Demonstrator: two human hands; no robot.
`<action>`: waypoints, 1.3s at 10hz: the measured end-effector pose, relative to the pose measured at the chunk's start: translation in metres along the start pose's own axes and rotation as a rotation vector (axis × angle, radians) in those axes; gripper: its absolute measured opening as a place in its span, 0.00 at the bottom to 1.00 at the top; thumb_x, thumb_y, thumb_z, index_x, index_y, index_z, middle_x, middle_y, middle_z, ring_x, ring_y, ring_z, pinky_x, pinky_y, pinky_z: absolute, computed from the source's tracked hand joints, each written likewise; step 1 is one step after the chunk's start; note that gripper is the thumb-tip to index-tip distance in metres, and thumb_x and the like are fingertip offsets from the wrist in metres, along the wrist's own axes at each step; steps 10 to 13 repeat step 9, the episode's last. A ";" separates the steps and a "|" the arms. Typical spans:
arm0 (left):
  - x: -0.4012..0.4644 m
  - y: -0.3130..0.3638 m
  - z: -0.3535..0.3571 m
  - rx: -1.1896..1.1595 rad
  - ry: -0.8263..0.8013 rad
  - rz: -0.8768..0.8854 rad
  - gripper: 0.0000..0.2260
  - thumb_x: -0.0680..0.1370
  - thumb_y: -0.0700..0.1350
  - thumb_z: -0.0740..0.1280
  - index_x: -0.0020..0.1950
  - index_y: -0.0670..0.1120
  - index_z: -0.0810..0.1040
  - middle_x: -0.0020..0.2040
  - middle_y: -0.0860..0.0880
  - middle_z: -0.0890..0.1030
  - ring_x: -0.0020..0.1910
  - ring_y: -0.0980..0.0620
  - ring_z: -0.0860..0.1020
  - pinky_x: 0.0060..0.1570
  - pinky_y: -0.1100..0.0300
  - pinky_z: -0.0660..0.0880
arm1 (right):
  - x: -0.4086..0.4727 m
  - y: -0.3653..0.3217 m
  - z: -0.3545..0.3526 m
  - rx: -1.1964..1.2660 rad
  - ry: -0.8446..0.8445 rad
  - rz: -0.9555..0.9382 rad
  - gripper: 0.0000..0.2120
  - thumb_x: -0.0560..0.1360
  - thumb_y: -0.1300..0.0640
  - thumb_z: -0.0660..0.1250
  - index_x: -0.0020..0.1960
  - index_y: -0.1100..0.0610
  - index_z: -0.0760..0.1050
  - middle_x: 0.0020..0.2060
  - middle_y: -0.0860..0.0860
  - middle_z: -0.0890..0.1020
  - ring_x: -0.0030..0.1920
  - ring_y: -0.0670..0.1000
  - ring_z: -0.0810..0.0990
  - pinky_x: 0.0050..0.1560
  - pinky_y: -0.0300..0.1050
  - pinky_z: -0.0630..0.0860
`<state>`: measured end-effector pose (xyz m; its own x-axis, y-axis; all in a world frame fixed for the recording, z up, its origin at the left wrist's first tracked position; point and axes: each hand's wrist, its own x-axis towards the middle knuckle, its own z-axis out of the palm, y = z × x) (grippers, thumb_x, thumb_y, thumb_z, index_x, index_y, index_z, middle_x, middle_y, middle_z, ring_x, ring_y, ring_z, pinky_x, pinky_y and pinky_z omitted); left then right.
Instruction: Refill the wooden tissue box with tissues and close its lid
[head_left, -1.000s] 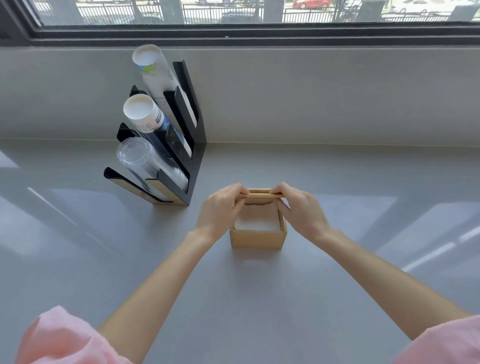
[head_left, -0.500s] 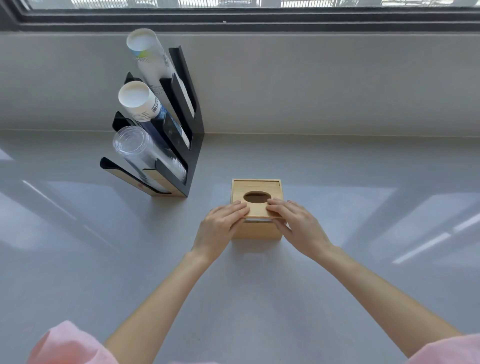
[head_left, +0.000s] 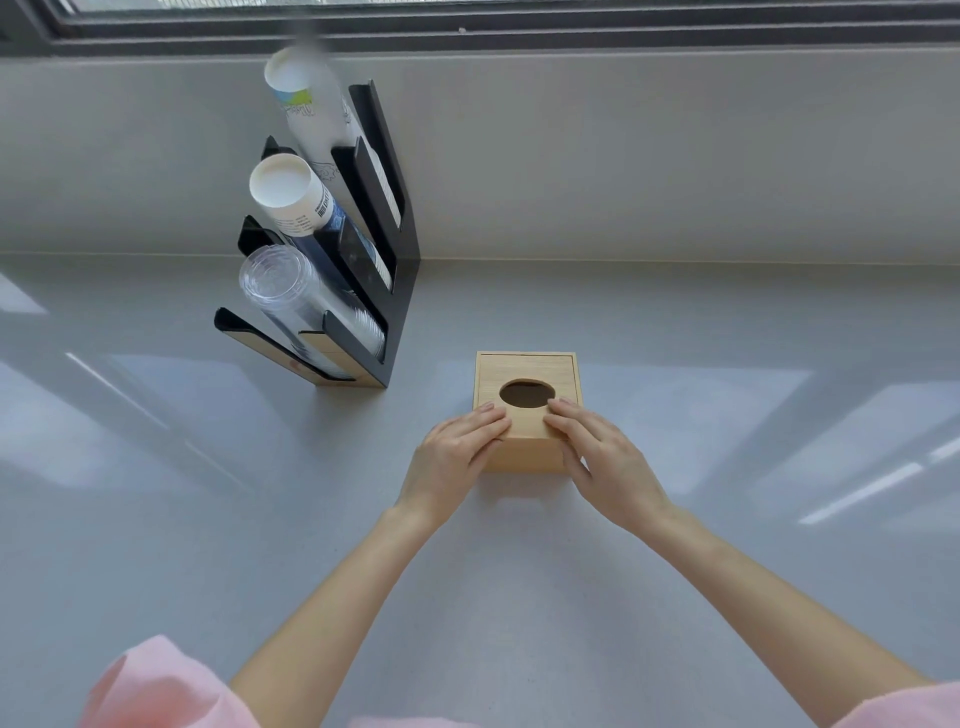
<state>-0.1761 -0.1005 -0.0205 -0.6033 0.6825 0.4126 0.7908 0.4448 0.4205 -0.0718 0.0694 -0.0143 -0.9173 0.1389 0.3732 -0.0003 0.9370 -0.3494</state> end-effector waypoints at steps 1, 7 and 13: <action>-0.002 0.001 0.002 -0.043 0.017 -0.017 0.16 0.74 0.47 0.60 0.56 0.45 0.81 0.57 0.48 0.82 0.60 0.57 0.73 0.55 0.62 0.68 | -0.002 0.002 0.004 -0.002 0.009 -0.010 0.19 0.74 0.61 0.53 0.59 0.64 0.76 0.60 0.58 0.80 0.62 0.57 0.78 0.64 0.45 0.65; -0.006 0.009 0.001 0.116 -0.017 -0.004 0.18 0.73 0.47 0.58 0.58 0.45 0.79 0.59 0.50 0.81 0.63 0.54 0.74 0.58 0.48 0.72 | -0.012 -0.003 0.017 -0.041 0.068 0.009 0.23 0.69 0.65 0.54 0.64 0.63 0.67 0.63 0.60 0.77 0.67 0.52 0.64 0.67 0.48 0.59; 0.001 0.014 -0.004 0.202 -0.019 -0.019 0.20 0.74 0.50 0.56 0.60 0.45 0.79 0.59 0.49 0.81 0.61 0.46 0.77 0.59 0.41 0.69 | 0.002 -0.015 -0.019 -0.007 -0.289 0.138 0.22 0.78 0.58 0.59 0.71 0.56 0.63 0.74 0.50 0.63 0.76 0.51 0.57 0.76 0.55 0.51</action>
